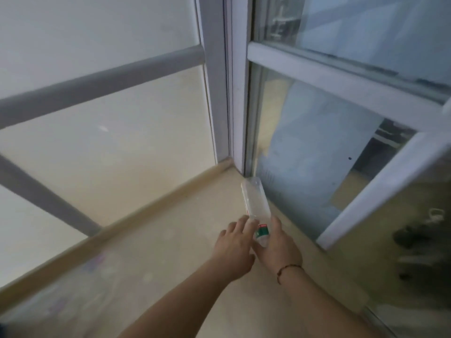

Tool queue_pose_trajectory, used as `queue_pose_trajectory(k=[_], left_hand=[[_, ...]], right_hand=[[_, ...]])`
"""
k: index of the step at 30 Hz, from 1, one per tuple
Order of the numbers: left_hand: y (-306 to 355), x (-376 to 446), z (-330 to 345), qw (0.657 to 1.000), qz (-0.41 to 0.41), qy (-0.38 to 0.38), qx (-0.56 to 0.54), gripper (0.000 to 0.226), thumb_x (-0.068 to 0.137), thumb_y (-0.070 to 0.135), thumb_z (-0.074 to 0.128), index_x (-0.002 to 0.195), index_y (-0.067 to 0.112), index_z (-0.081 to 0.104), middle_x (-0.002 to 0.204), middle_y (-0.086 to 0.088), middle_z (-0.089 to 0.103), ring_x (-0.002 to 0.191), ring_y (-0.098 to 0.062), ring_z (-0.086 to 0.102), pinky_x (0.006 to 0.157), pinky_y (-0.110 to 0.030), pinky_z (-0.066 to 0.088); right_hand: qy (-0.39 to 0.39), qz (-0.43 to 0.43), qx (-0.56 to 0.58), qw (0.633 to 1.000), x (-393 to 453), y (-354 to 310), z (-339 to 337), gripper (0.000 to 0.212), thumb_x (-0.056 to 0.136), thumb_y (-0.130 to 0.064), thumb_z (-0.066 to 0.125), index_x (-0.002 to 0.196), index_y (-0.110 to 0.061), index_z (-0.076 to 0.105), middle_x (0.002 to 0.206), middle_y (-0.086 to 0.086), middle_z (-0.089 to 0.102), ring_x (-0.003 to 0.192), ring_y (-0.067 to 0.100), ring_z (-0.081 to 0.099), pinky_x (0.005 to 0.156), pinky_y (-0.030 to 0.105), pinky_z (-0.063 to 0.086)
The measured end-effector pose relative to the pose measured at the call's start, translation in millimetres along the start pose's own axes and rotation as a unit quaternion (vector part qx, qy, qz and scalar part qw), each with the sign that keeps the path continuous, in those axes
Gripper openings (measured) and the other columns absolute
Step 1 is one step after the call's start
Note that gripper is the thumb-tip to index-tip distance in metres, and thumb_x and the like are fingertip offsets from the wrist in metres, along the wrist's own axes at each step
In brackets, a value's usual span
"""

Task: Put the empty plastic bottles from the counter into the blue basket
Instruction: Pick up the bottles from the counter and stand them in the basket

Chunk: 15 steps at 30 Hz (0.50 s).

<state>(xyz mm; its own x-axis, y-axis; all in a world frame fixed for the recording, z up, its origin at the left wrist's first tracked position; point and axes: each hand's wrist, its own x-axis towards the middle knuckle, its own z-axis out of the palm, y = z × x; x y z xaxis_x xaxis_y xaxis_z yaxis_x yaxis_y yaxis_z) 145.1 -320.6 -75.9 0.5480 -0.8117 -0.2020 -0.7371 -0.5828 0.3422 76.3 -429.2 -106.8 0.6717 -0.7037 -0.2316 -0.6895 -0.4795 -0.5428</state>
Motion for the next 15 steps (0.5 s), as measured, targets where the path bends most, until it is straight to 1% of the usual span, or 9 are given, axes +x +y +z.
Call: queue_pose_trajectory(k=[3, 6, 7, 8, 10, 11, 12, 14, 15], left_hand=[[-2, 6, 6, 1.000, -0.001, 0.016, 0.000, 0.085, 0.087, 0.029, 0.070, 0.154, 0.029, 0.016, 0.163, 0.001, 0.017, 0.147, -0.026, 0.028, 0.119, -0.041, 0.029], [-1, 8, 9, 1.000, -0.005, 0.028, 0.011, 0.089, 0.088, 0.030, 0.070, 0.154, 0.032, 0.011, 0.166, -0.002, 0.007, 0.151, -0.028, 0.017, 0.122, -0.042, 0.021], [-2, 9, 9, 0.999, -0.003, 0.039, 0.024, 0.090, 0.088, 0.033, 0.070, 0.154, 0.033, 0.009, 0.167, -0.003, 0.003, 0.152, -0.030, 0.011, 0.123, -0.043, 0.018], [-4, 10, 8, 0.997, 0.005, 0.064, 0.035, 0.091, 0.087, 0.037, 0.069, 0.154, 0.034, 0.008, 0.167, -0.005, 0.002, 0.152, -0.031, 0.008, 0.123, -0.043, 0.015], [-10, 15, 5, 0.989, 0.034, 0.144, 0.024, 0.088, 0.082, 0.050, 0.065, 0.153, 0.032, 0.017, 0.166, -0.006, 0.011, 0.151, -0.032, 0.014, 0.121, -0.045, 0.018], [-13, 16, 3, 0.982, 0.043, 0.183, -0.007, 0.086, 0.078, 0.055, 0.064, 0.152, 0.029, 0.026, 0.163, -0.006, 0.022, 0.149, -0.030, 0.021, 0.120, -0.044, 0.021], [-17, 16, 1, 0.973, 0.049, 0.216, -0.057, 0.085, 0.075, 0.057, 0.066, 0.148, 0.025, 0.036, 0.158, -0.004, 0.033, 0.145, -0.027, 0.029, 0.118, -0.040, 0.025], [-21, 12, -2, 0.950, 0.044, 0.254, -0.175, 0.078, 0.072, 0.053, 0.077, 0.137, 0.020, 0.051, 0.140, 0.005, 0.053, 0.132, -0.018, 0.048, 0.111, -0.030, 0.035], [-22, 7, -5, 0.941, 0.032, 0.256, -0.217, 0.075, 0.070, 0.049, 0.082, 0.132, 0.019, 0.053, 0.131, 0.010, 0.057, 0.123, -0.014, 0.054, 0.106, -0.028, 0.041]], right_hand=[[0.001, 0.004, 0.000, 1.000, 1, 2, -1, 0.061, 0.082, -0.042, 0.063, 0.131, -0.031, 0.027, 0.108, 0.001, 0.064, 0.090, 0.024, 0.063, 0.069, 0.037, 0.055], [-0.007, -0.008, 0.008, 1.000, -5, 0, -12, 0.055, 0.085, -0.039, 0.061, 0.130, -0.030, 0.030, 0.105, -0.001, 0.064, 0.084, 0.020, 0.063, 0.067, 0.036, 0.058], [0.011, -0.025, -0.007, 1.000, -9, -1, -19, 0.053, 0.085, -0.041, 0.061, 0.129, -0.028, 0.034, 0.105, -0.001, 0.064, 0.083, 0.018, 0.063, 0.067, 0.033, 0.057], [0.056, -0.056, -0.025, 0.997, -15, -3, -26, 0.051, 0.084, -0.044, 0.061, 0.128, -0.027, 0.041, 0.105, -0.002, 0.065, 0.083, 0.017, 0.063, 0.066, 0.030, 0.055], [0.174, -0.130, -0.024, 0.976, -29, -9, -43, 0.047, 0.081, -0.050, 0.060, 0.118, -0.021, 0.056, 0.098, -0.001, 0.069, 0.079, 0.018, 0.064, 0.063, 0.028, 0.051], [0.225, -0.163, 0.005, 0.961, -36, -15, -51, 0.045, 0.080, -0.053, 0.059, 0.109, -0.019, 0.061, 0.091, -0.001, 0.069, 0.076, 0.018, 0.064, 0.062, 0.027, 0.049], [0.257, -0.193, 0.046, 0.946, -39, -20, -56, 0.044, 0.079, -0.055, 0.058, 0.102, -0.018, 0.063, 0.087, -0.002, 0.068, 0.074, 0.016, 0.062, 0.062, 0.025, 0.047], [0.254, -0.238, 0.121, 0.929, -41, -31, -61, 0.050, 0.080, -0.062, 0.057, 0.098, -0.016, 0.063, 0.088, -0.004, 0.064, 0.076, 0.012, 0.057, 0.067, 0.019, 0.045], [0.233, -0.256, 0.151, 0.926, -41, -37, -62, 0.054, 0.081, -0.065, 0.056, 0.100, -0.015, 0.063, 0.093, -0.003, 0.062, 0.080, 0.012, 0.057, 0.068, 0.020, 0.048]])
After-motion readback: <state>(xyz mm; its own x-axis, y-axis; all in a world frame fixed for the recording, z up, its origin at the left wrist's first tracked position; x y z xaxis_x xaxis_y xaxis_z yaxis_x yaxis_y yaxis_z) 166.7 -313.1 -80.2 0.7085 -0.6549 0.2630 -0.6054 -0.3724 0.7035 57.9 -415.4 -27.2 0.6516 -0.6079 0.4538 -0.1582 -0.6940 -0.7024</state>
